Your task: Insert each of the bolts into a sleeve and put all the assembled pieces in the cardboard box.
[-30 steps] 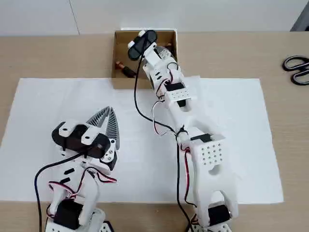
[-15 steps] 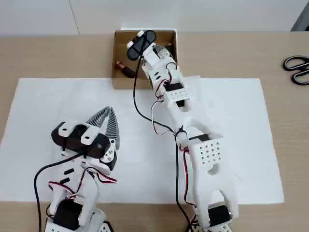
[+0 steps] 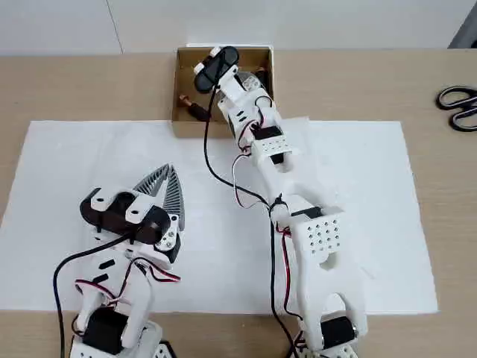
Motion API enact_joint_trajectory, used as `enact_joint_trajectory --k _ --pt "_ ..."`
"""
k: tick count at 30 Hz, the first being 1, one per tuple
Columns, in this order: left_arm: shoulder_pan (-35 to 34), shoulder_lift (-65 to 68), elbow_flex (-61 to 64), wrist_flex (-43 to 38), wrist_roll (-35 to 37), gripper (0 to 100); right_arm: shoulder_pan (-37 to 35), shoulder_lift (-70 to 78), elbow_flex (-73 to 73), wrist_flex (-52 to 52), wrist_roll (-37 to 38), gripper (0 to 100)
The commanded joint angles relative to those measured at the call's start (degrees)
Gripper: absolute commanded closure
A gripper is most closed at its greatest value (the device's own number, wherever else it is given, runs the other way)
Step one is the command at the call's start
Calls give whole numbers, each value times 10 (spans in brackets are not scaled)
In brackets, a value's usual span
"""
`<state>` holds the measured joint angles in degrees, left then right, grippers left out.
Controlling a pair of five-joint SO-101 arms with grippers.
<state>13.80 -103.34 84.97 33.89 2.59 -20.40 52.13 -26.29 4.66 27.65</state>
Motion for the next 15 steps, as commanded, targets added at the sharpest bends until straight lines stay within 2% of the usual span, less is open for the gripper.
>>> enact_joint_trajectory --k 1,8,15 --pt "-4 -7 0 -14 -2 994 -23 -5 -11 16 5 831" --pt "-4 -7 0 -14 -1 994 -25 -6 -21 11 5 842" --pt "-4 -7 0 -14 -1 994 -23 -15 -114 18 4 842"
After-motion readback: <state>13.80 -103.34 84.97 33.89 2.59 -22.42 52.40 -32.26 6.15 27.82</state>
